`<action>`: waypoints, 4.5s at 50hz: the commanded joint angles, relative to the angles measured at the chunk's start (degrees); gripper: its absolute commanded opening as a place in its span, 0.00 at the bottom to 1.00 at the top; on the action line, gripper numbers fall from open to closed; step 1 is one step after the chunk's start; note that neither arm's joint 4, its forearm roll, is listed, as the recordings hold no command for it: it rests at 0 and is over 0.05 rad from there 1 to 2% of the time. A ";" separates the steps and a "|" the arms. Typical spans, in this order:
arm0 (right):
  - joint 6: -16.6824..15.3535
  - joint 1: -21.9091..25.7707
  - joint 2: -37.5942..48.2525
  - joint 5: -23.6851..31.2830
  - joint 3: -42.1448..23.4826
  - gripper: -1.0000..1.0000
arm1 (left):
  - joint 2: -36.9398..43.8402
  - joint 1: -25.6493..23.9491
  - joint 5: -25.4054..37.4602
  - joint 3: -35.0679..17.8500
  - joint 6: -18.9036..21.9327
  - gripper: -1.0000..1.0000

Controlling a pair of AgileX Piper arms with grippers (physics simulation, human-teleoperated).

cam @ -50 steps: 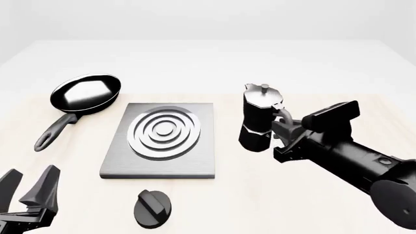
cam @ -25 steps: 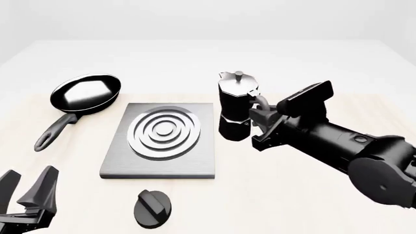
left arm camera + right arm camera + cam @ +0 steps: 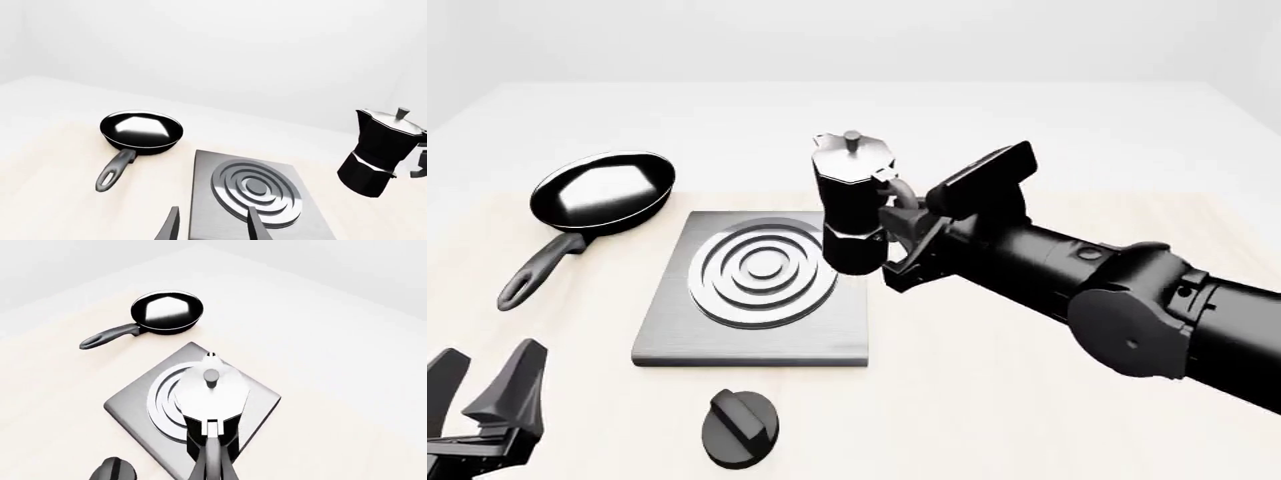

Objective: Turn on the stove and put the moka pot on it.

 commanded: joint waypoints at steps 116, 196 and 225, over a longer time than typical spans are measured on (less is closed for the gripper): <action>1.40 2.11 46.12 -9.18 -34.37 0.00 | 16.43 -0.82 -13.07 0.12 0.41 1.00; 0.26 0.68 16.98 -9.32 -6.15 1.00 | 3.07 -0.51 -2.93 0.11 0.81 1.00; -2.70 -3.19 -13.82 4.56 5.46 1.00 | -5.77 -0.30 3.89 0.01 2.57 1.00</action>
